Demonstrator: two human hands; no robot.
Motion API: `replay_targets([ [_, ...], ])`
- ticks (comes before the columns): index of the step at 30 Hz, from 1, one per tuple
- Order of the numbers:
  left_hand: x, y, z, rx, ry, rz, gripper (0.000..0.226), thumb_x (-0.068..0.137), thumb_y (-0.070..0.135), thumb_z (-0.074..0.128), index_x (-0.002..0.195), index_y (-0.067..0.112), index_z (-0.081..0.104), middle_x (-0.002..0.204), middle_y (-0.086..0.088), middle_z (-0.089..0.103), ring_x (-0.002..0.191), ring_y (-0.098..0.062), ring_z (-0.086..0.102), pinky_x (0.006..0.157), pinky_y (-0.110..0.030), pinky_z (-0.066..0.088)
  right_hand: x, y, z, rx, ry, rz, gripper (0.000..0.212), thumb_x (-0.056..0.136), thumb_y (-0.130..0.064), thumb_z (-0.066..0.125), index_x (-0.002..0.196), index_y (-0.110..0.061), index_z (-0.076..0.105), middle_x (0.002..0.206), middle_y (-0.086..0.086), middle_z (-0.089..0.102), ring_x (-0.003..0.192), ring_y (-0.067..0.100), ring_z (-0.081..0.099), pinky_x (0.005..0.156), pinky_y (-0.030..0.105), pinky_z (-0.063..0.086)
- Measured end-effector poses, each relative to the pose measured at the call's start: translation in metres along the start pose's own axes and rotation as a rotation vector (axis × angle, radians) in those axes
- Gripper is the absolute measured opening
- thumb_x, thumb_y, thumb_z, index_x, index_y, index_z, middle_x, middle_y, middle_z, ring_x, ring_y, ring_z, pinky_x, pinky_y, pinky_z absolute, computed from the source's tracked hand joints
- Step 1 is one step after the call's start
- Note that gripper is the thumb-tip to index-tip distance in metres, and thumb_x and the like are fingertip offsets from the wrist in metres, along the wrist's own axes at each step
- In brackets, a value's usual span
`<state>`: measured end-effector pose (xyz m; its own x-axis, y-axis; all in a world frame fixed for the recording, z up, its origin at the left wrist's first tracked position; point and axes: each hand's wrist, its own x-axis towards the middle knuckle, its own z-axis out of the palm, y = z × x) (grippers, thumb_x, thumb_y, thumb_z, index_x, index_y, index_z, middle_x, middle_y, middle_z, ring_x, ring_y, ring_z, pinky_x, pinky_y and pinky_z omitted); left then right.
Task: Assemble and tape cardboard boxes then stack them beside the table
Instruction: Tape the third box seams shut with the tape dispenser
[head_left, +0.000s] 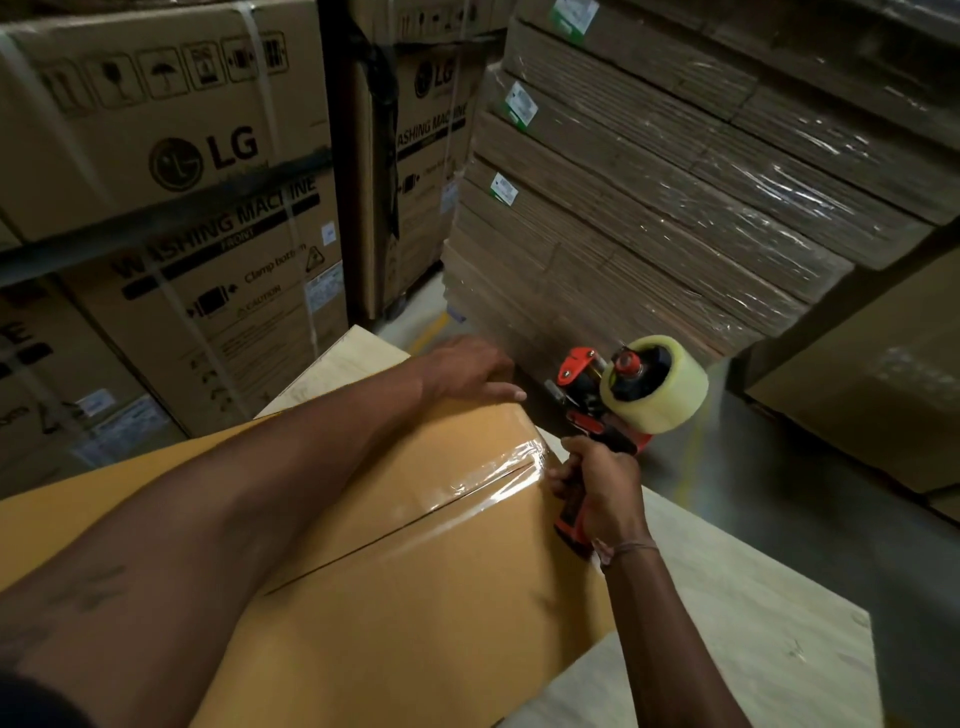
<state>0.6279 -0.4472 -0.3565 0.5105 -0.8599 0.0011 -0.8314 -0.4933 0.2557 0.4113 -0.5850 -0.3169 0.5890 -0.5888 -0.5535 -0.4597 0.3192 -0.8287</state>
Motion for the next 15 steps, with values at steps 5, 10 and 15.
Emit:
replay_targets([
  [5, 0.006, -0.002, -0.017, 0.037, -0.124, 0.032, 0.064, 0.094, 0.076, 0.048, 0.119, 0.021, 0.065, 0.109, -0.003, 0.065, 0.105, -0.022, 0.064, 0.087, -0.038, 0.053, -0.001, 0.001, 0.002, -0.038, 0.010, -0.032, 0.023, 0.091, -0.009, 0.069, 0.068, -0.010, 0.064, 0.055, 0.008, 0.060, 0.065, 0.029, 0.058, 0.066, 0.040, 0.047],
  [10, -0.002, -0.004, 0.004, 0.112, 0.071, -0.068, 0.051, 0.088, 0.082, 0.050, 0.105, 0.033, 0.049, 0.099, 0.003, 0.052, 0.100, -0.022, 0.058, 0.076, -0.033, 0.039, 0.002, 0.003, 0.002, -0.048, 0.007, -0.035, 0.021, 0.089, -0.010, 0.069, 0.069, -0.011, 0.065, 0.059, 0.009, 0.060, 0.069, 0.031, 0.058, 0.068, 0.042, 0.048],
  [15, 0.004, -0.003, -0.007, 0.135, -0.011, -0.082, 0.055, 0.088, 0.083, 0.049, 0.096, 0.029, 0.048, 0.092, 0.000, 0.058, 0.084, -0.018, 0.054, 0.066, -0.033, 0.035, 0.006, 0.004, 0.001, -0.040, 0.008, -0.030, 0.016, 0.090, -0.011, 0.069, 0.075, -0.010, 0.067, 0.061, 0.010, 0.061, 0.068, 0.030, 0.058, 0.069, 0.042, 0.048],
])
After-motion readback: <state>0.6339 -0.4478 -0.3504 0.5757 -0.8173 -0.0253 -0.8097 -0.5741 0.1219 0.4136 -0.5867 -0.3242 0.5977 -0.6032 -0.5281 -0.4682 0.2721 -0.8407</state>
